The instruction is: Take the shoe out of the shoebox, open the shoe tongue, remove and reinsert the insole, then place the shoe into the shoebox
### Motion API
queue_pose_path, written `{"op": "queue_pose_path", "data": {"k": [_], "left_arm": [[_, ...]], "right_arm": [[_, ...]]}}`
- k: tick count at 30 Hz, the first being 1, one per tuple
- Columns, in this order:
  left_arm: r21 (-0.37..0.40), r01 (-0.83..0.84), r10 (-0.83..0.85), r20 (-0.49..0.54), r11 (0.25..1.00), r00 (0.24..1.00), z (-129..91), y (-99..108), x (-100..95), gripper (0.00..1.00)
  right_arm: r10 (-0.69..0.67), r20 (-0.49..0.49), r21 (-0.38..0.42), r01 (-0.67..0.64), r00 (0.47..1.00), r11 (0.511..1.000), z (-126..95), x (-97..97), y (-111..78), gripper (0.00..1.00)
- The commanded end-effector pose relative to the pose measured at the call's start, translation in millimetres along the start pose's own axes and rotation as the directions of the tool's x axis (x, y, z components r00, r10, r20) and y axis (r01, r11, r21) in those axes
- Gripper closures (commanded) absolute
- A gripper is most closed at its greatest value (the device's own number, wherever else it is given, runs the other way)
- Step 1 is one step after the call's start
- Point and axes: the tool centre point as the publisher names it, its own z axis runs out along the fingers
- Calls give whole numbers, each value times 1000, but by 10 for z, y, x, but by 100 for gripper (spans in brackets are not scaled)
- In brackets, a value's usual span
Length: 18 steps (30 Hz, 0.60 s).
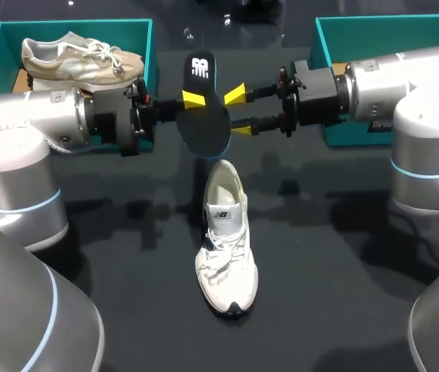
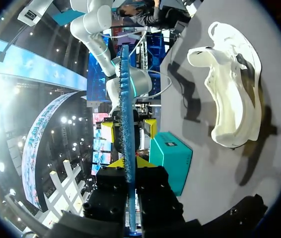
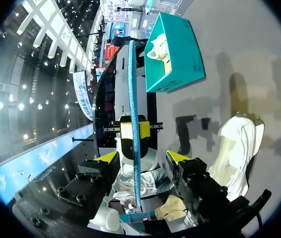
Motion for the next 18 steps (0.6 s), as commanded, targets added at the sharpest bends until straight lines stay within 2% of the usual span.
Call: {"op": "queue_pose_path", "data": {"k": [1,5,10,18], "left_arm": [[4,1,-1,0,1000,1000,68,49,14,100],[5,2,-2,-3,1000,1000,104,70,20,100],[6,13,-13,-9,1000,1000,136,90,39,100],[15,14,-14,-21,1000,1000,171,87,46,100]], "right_arm": [[-2,-2,2,2,1000,1000,99,-7,12,45],[-8,-4,7,8,1000,1000,145,-7,3,44],[-15,1,16,15,1000,1000,192,-1,-14,50],[-34,9,26,34,999,999,259,-5,-42,51]]}}
